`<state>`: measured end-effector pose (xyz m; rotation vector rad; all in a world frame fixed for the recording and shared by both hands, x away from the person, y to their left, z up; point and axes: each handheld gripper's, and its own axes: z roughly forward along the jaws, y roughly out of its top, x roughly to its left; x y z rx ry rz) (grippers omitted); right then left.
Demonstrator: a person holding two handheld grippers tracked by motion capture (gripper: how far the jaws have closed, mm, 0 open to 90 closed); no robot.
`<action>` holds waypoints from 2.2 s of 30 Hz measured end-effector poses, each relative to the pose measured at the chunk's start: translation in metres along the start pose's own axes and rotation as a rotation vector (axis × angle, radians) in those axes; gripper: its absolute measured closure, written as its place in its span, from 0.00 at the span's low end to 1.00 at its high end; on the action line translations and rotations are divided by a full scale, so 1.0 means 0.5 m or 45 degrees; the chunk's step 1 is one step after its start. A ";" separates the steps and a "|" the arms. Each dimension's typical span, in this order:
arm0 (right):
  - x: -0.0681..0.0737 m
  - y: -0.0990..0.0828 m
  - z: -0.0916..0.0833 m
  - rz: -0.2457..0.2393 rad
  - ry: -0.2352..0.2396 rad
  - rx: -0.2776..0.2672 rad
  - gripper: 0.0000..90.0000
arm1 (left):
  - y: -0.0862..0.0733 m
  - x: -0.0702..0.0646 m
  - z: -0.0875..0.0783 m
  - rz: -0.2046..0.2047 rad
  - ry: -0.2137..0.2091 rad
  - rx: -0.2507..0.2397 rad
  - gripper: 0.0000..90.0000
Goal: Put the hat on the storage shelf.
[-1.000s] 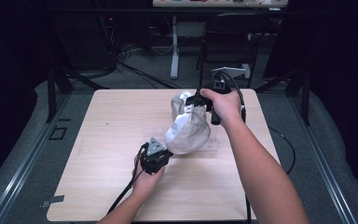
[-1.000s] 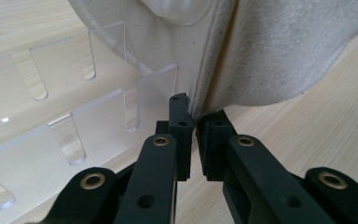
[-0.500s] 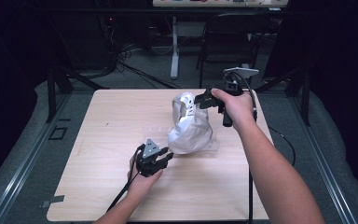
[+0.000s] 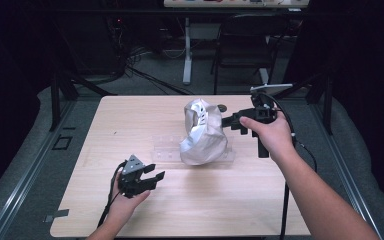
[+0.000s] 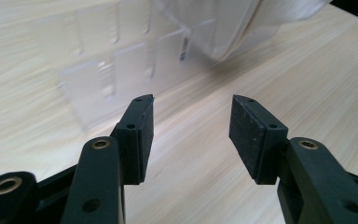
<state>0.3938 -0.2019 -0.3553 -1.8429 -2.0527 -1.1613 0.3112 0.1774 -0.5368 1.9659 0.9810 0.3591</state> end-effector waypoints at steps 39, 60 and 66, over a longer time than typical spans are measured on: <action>-0.188 -0.324 0.127 -0.546 -0.191 -0.153 0.66 | -0.075 0.088 -0.013 -0.144 0.064 0.059 0.54; -0.250 -0.384 0.168 -0.500 -0.263 -0.274 0.41 | -0.077 0.082 0.004 -0.048 0.084 0.066 0.53; -0.252 -0.390 0.167 -0.507 -0.284 -0.265 0.27 | -0.075 0.074 0.002 -0.080 0.082 0.026 0.52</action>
